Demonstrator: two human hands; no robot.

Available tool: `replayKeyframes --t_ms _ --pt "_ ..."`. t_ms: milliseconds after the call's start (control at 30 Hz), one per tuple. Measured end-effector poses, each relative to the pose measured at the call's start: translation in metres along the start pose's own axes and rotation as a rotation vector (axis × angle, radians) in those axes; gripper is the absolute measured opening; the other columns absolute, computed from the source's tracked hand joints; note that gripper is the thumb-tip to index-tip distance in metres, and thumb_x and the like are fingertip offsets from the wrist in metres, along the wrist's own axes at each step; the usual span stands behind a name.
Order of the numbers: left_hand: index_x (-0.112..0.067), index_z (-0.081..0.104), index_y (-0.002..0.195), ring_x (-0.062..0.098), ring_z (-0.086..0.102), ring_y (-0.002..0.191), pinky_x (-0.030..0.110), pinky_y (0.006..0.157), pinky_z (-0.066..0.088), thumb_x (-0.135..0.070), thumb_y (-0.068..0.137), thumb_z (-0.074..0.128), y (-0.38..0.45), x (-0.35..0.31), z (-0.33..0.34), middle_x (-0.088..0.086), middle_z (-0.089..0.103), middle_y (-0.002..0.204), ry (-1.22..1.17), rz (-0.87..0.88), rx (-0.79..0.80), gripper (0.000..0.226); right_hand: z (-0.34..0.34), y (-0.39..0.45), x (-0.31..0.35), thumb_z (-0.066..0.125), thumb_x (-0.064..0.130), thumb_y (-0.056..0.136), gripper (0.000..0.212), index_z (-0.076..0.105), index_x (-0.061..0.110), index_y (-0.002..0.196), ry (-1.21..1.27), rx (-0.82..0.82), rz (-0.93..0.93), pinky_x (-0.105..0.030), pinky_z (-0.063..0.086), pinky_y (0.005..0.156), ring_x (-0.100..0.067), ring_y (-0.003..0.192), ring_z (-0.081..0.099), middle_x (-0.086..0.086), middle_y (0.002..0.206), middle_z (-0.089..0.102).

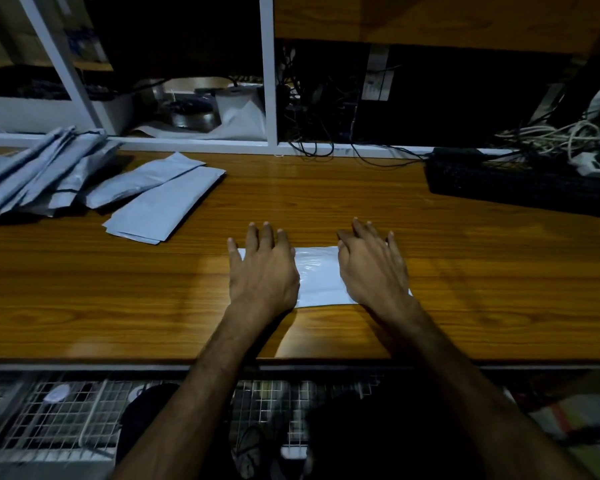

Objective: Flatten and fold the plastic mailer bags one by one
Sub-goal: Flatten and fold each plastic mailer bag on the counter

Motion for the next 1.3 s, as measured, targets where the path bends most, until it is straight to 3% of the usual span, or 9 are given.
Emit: replayKeyframes --t_ms 333,967,1300 --pt "-0.019 0.018 0.163 0.039 -0.003 0.159 0.070 0.122 0.003 -0.041 0.111 0.023 -0.003 0.022 -0.003 0.013 0.005 0.173 -0.047 -0.041 0.031 0.057 -0.006 -0.003 -0.014 0.029 0.036 0.112 0.046 0.048 0.024 0.152 0.042 0.027 0.070 -0.057 0.013 0.125 -0.028 0.156 0.022 -0.008 0.168 0.029" --pt "-0.037 0.003 0.164 0.040 -0.008 0.158 0.074 0.118 -0.004 -0.048 0.110 0.012 -0.020 0.051 -0.009 0.014 0.000 0.173 -0.061 -0.111 0.045 0.056 -0.011 -0.012 -0.041 0.021 0.041 0.112 0.052 0.040 0.025 0.158 0.076 0.051 0.084 -0.059 0.011 0.126 -0.028 0.157 0.019 -0.011 0.168 0.028" --pt "-0.033 0.011 0.164 0.042 -0.007 0.158 0.074 0.119 -0.004 -0.042 0.111 0.018 -0.035 0.068 -0.014 0.015 0.001 0.173 -0.042 -0.141 0.056 0.055 -0.013 -0.018 -0.063 0.023 0.040 0.112 0.052 0.030 0.026 0.162 0.018 0.102 0.119 -0.061 0.010 0.125 -0.029 0.159 0.013 -0.010 0.170 0.021"
Point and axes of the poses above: each hand's wrist, its own y-axis towards the middle knuckle, its own z-axis out of the palm, x = y × z, the point moved 4 cm from there along y, towards the middle knuckle
